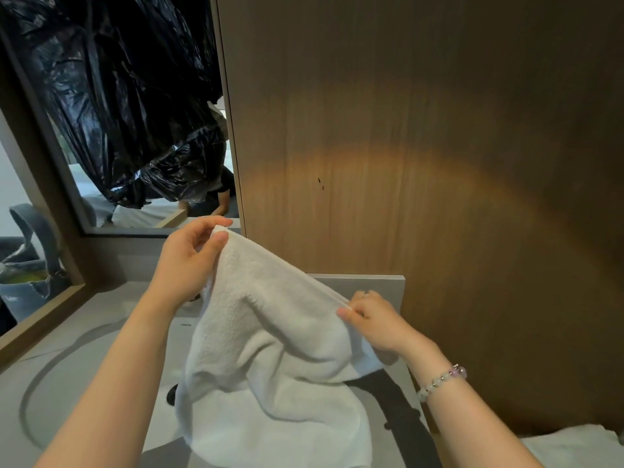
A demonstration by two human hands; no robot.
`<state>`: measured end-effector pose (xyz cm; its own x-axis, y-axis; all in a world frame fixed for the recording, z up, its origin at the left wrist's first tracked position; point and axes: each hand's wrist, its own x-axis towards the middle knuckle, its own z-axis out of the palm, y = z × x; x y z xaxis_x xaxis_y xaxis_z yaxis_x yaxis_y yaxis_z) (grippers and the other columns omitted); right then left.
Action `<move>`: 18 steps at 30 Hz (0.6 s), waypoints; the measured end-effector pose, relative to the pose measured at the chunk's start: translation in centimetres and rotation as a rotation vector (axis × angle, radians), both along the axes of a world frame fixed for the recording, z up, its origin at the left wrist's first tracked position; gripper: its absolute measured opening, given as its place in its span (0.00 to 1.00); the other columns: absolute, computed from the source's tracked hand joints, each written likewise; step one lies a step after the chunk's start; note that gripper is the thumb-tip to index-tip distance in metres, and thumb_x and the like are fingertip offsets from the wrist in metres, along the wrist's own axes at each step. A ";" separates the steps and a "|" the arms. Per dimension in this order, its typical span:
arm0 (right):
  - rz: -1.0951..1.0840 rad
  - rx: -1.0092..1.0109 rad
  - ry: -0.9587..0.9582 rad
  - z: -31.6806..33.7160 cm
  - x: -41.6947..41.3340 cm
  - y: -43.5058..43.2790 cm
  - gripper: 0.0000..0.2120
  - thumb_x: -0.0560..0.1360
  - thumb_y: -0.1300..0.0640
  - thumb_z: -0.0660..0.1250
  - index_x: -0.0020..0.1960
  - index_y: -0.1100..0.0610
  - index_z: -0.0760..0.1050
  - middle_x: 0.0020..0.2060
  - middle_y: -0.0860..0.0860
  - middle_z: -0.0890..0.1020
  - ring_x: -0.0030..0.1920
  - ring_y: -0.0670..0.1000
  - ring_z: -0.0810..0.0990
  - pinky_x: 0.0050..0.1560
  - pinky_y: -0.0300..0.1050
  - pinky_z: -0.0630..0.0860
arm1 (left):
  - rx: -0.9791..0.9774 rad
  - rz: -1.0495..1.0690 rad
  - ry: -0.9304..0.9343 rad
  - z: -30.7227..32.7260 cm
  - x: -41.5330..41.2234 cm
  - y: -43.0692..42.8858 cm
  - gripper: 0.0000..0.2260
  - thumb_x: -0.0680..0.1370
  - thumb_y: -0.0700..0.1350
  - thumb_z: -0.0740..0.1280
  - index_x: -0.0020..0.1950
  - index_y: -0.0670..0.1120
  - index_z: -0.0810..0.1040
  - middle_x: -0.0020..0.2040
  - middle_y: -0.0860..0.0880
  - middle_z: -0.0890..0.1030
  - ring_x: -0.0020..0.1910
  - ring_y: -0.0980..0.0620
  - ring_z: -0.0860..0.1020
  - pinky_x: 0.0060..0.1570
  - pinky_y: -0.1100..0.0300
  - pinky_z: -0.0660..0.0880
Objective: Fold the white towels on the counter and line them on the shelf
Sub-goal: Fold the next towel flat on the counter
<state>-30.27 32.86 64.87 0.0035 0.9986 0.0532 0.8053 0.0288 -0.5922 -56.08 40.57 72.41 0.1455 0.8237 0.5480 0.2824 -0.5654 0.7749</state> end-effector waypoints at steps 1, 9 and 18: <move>-0.015 0.027 -0.020 0.6 0.5 0.0 0.20 0.81 0.51 0.57 0.31 0.56 0.63 0.37 0.47 0.68 0.46 0.47 0.67 0.58 0.47 0.63 | 0.011 0.023 0.007 0.1 0.0 0.2 0.11 0.79 0.42 0.62 0.48 0.59 0.75 0.47 0.57 0.79 0.46 0.60 0.76 0.47 0.67 0.70; 0.004 0.392 -0.167 5.2 3.7 0.8 0.19 0.78 0.58 0.62 0.28 0.56 0.67 0.32 0.47 0.67 0.41 0.50 0.69 0.45 0.45 0.64 | 0.093 0.144 0.001 1.3 0.3 1.5 0.11 0.80 0.42 0.61 0.46 0.59 0.75 0.45 0.62 0.76 0.44 0.64 0.74 0.44 0.69 0.69; 0.000 0.158 -0.115 7.0 5.3 -0.4 0.19 0.80 0.52 0.60 0.32 0.58 0.67 0.39 0.50 0.69 0.39 0.43 0.68 0.47 0.47 0.66 | 0.155 0.177 0.032 3.2 1.8 2.1 0.07 0.80 0.42 0.62 0.55 0.50 0.77 0.44 0.59 0.76 0.44 0.62 0.74 0.45 0.66 0.70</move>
<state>-24.96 32.48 71.87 -0.0119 0.9778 0.2090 0.8675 0.1141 -0.4841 -54.31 42.68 75.64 0.0253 0.7440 0.6677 0.4109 -0.6166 0.6715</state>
